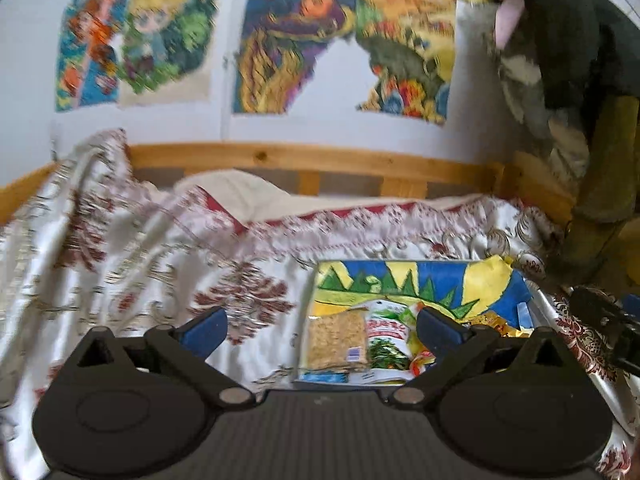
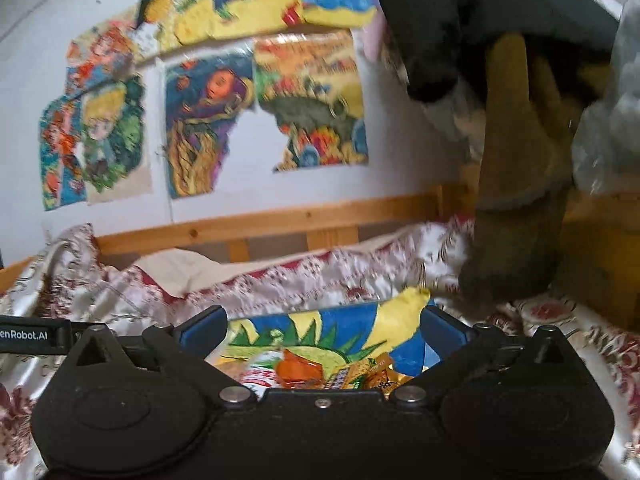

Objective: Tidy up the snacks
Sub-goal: 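Withdraw both tools up and away from the tray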

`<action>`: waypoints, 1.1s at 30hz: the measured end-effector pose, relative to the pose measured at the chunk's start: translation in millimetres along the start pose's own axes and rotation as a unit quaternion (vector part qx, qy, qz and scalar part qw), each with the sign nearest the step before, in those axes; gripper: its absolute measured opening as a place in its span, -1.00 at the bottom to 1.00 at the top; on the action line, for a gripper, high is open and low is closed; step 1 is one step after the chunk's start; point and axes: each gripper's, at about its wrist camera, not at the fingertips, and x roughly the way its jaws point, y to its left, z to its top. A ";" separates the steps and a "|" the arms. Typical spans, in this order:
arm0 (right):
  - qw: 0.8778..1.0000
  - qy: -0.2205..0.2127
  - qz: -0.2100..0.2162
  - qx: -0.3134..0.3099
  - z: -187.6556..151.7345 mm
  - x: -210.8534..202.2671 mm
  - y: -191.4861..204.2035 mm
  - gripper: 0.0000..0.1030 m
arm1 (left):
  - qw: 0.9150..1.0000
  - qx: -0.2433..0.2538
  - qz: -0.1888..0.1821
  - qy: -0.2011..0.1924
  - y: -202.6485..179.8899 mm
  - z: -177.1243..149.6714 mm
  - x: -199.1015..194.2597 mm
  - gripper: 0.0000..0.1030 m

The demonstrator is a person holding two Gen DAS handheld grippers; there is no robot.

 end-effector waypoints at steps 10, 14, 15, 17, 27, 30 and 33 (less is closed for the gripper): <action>1.000 -0.004 0.025 0.005 -15.1 -96.6 14.0 0.99 | 0.999 -0.008 0.023 -0.030 21.3 -33.7 -88.4 0.99; 1.000 0.014 0.027 -0.003 -25.9 -122.4 17.2 0.99 | 0.999 -0.018 0.022 -0.023 26.3 -48.9 -112.7 0.99; 0.999 0.018 0.027 -0.001 -28.2 -127.1 17.5 0.99 | 0.999 -0.016 0.021 -0.019 26.9 -52.3 -117.2 0.99; 0.999 0.032 0.026 0.002 -32.7 -134.0 18.8 0.99 | 1.000 -0.012 0.023 -0.008 28.7 -59.0 -126.3 0.99; 0.996 0.090 0.007 -0.012 -55.8 -157.8 25.4 0.99 | 0.999 0.004 0.038 0.017 26.7 -81.4 -145.2 0.99; 0.994 0.103 0.002 -0.023 -60.8 -160.0 29.7 0.99 | 0.999 0.024 0.038 0.029 21.7 -89.4 -147.2 0.99; 0.993 0.113 0.003 -0.030 -64.1 -160.0 33.5 0.99 | 0.998 0.034 0.039 0.035 18.4 -94.4 -148.5 0.99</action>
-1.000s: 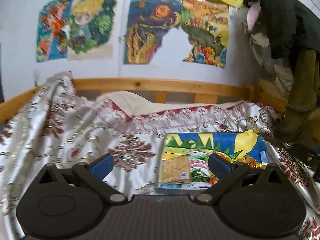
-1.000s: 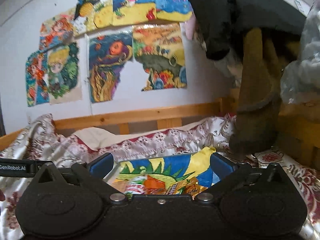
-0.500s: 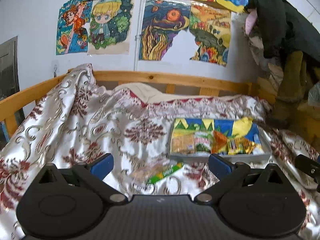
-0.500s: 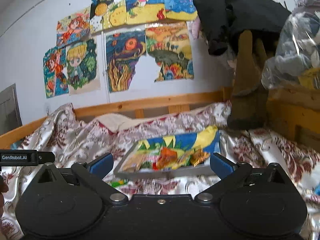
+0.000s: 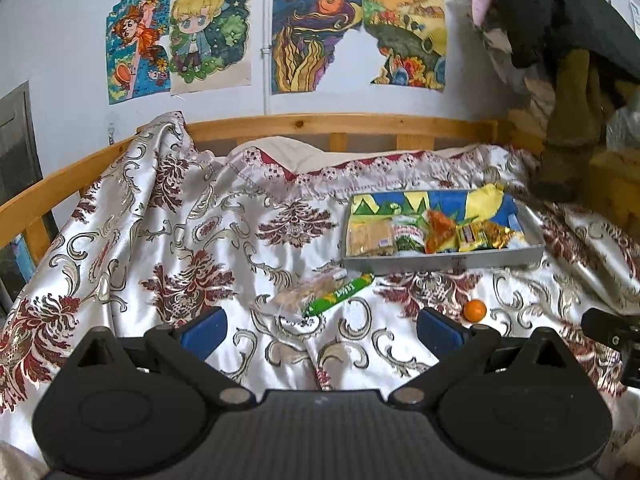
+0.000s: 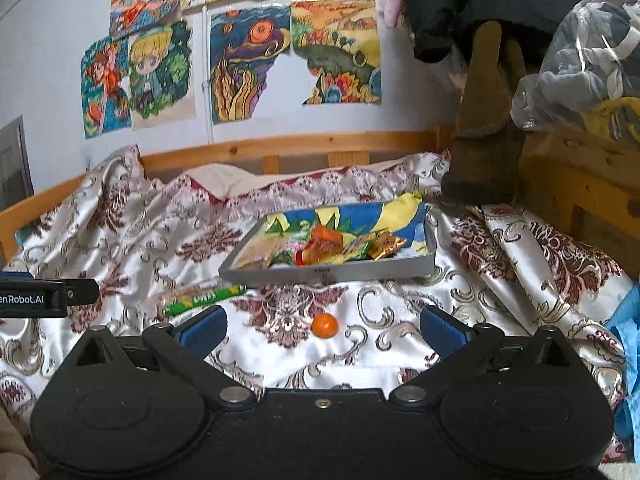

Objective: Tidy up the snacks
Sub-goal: 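Withdraw both tools up and away from the tray, then reach the left tool to the green stick packet while the right tool reaches the small orange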

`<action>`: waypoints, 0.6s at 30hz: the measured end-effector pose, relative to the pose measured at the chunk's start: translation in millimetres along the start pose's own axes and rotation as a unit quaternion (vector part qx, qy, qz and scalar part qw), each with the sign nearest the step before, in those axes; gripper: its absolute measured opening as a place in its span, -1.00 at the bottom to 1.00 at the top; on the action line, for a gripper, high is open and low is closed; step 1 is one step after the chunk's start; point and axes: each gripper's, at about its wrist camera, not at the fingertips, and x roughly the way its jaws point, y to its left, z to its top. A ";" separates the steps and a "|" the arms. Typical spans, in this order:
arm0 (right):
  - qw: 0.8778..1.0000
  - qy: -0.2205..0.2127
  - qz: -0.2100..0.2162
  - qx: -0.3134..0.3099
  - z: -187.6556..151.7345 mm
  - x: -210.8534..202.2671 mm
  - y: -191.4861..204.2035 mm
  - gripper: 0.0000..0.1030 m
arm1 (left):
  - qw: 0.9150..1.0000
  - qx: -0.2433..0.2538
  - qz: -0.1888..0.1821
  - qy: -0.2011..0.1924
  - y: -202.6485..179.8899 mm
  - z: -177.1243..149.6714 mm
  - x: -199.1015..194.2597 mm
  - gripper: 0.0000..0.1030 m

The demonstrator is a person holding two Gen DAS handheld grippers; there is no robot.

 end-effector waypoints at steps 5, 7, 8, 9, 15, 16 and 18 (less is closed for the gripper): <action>1.000 0.007 -0.004 -0.009 -1.8 2.3 3.0 0.99 | 1.000 0.006 0.006 0.013 -1.7 -5.1 0.0 0.99; 1.000 0.011 -0.006 -0.009 -2.2 4.0 3.1 0.99 | 1.000 0.007 0.011 0.022 -0.4 -6.2 2.1 0.99; 1.000 0.014 -0.007 -0.010 -2.3 4.9 3.3 0.99 | 1.000 0.006 0.014 0.026 0.0 -6.9 3.1 0.99; 1.000 0.016 -0.007 -0.012 -2.7 5.6 3.8 0.99 | 0.999 0.006 0.015 0.029 0.6 -7.7 3.6 0.99; 1.000 0.020 -0.007 -0.021 -3.9 8.6 5.5 0.99 | 0.999 0.009 0.022 0.042 1.1 -9.6 5.2 0.99; 1.000 0.021 -0.007 -0.021 -4.1 9.1 5.8 0.99 | 0.999 0.010 0.021 0.043 1.1 -9.3 5.5 0.99; 0.999 0.023 -0.007 -0.023 -4.3 9.7 6.4 0.99 | 0.999 0.011 0.021 0.047 0.7 -8.8 6.3 0.99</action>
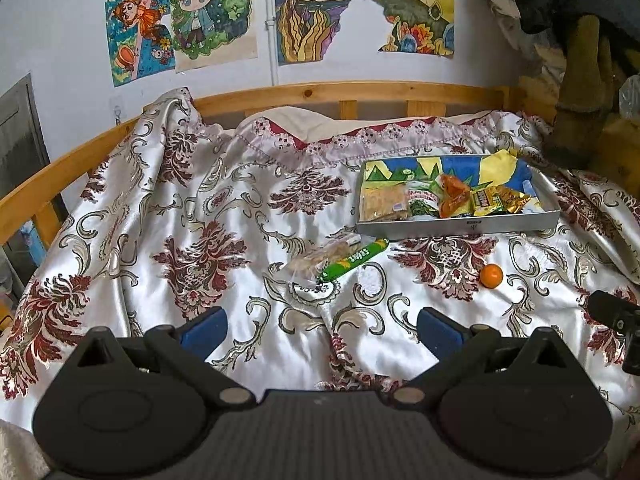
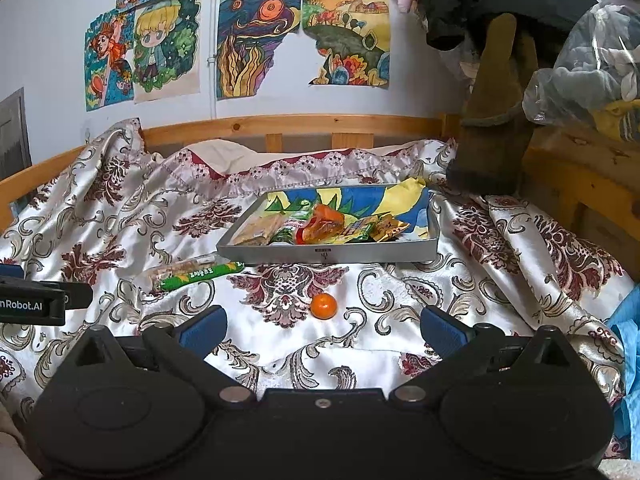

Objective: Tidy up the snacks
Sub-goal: 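Reach the left tool to the green stick packet while the right tool reaches the small orange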

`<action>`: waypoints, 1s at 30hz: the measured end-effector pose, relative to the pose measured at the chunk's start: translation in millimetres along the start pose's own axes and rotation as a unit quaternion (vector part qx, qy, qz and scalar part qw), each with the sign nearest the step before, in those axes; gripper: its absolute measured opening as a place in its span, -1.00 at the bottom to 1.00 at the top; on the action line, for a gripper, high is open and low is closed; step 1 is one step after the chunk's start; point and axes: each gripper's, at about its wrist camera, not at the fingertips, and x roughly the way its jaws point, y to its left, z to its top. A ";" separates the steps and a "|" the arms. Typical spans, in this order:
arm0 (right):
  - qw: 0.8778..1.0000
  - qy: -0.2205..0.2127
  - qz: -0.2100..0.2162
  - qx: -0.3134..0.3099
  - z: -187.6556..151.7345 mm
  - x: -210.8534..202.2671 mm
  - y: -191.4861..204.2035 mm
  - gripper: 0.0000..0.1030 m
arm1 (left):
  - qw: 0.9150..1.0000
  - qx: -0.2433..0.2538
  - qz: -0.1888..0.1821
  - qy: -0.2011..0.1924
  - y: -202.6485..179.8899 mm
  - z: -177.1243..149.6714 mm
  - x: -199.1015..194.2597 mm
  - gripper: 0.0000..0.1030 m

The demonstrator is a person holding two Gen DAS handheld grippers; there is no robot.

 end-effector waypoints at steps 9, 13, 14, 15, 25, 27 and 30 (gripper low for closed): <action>1.000 -0.002 -0.008 0.001 3.5 3.9 -1.2 0.99 | 1.000 0.022 -0.008 0.008 -4.3 11.1 7.7 0.99; 1.000 0.001 -0.009 0.014 7.3 7.8 -5.4 0.99 | 0.999 0.039 -0.006 -0.001 -7.1 16.4 12.4 0.99; 1.000 0.002 -0.006 0.016 8.6 9.0 -6.6 0.99 | 0.999 0.041 -0.008 -0.004 -7.3 17.9 13.8 0.99; 1.000 0.006 -0.002 0.017 10.4 11.3 -7.8 0.99 | 0.999 0.045 -0.010 -0.005 -7.8 19.5 15.8 0.99; 0.997 0.057 0.042 0.006 22.9 50.3 -10.6 0.99 | 0.993 0.100 -0.057 0.017 -5.9 43.9 67.8 0.99; 0.995 0.075 0.063 0.016 26.0 62.1 -13.2 0.99 | 0.990 0.105 -0.088 0.027 -3.2 49.0 84.0 0.99; 0.990 0.096 0.088 0.047 30.6 79.4 -20.8 0.99 | 0.986 0.117 -0.113 0.030 -2.5 52.8 105.6 0.99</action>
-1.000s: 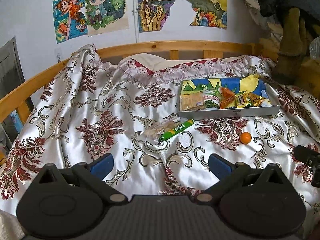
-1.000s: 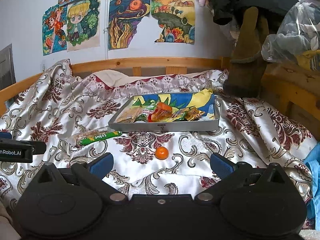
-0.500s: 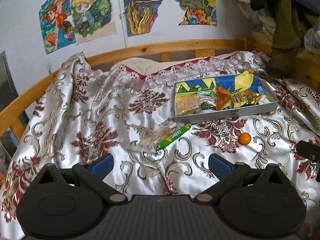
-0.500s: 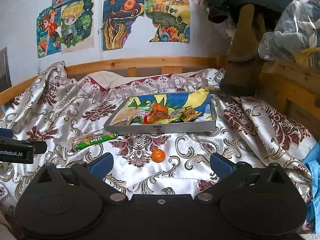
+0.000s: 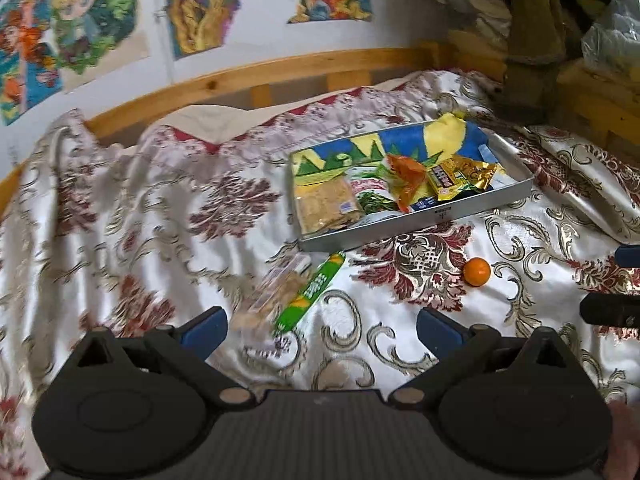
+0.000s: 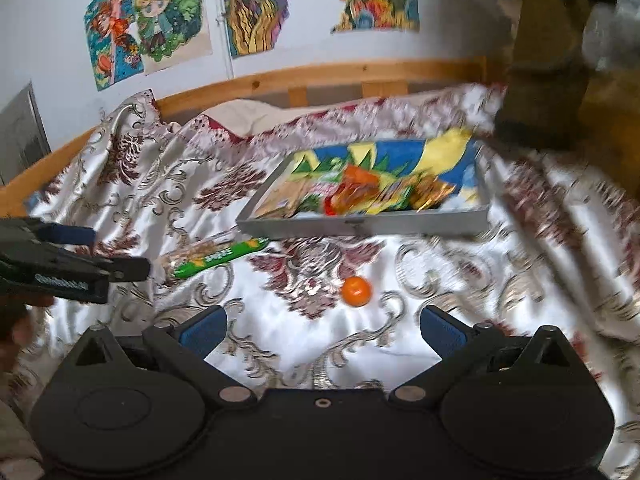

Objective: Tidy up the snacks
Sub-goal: 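Reach the left tool to the green stick packet while the right tool reaches the small orange, then grasp the green stick packet with the left tool while the right tool grasps the orange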

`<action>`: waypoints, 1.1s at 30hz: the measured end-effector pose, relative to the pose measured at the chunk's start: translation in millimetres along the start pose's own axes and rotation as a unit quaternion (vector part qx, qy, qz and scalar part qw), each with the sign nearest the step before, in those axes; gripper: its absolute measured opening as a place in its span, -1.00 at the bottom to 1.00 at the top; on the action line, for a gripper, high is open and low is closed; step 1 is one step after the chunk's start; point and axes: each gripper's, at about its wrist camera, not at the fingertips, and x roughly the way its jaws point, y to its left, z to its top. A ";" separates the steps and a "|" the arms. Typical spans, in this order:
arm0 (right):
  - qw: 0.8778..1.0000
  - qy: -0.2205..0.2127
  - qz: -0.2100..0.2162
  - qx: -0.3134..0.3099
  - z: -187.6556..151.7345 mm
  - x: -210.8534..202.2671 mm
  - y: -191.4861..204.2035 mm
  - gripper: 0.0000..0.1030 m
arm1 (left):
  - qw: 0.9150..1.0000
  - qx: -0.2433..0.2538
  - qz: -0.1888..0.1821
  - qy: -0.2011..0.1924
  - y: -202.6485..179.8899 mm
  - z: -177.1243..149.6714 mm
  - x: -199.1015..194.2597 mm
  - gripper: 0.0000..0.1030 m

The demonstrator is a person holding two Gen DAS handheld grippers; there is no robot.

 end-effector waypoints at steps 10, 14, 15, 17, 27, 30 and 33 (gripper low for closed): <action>0.999 0.036 -0.005 -0.009 23.6 65.9 -27.7 0.98 | 0.995 0.077 -0.069 0.004 -0.1 1.2 63.4 0.99; 0.999 0.042 -0.026 -0.021 25.2 91.1 -30.5 0.94 | 0.990 0.096 -0.104 0.013 -5.1 1.4 81.9 0.99; 0.998 0.044 -0.028 -0.024 25.4 94.7 -30.0 0.93 | 0.989 0.096 -0.109 0.015 -5.0 2.1 85.5 0.99; 0.998 0.043 -0.027 -0.031 25.3 100.4 -29.6 0.90 | 0.988 0.092 -0.120 0.022 -2.3 4.4 94.0 0.99; 0.996 0.086 -0.016 -0.025 19.1 141.6 -28.0 0.38 | 0.990 0.043 -0.114 0.075 20.5 10.7 126.6 0.90; 0.995 0.090 -0.019 -0.030 17.3 153.4 -26.5 0.09 | 0.988 0.023 -0.131 0.081 25.8 15.9 128.9 0.66; 0.995 0.093 -0.022 -0.031 15.2 162.5 -26.8 -0.10 | 0.986 0.008 -0.131 0.102 27.6 17.6 135.8 0.37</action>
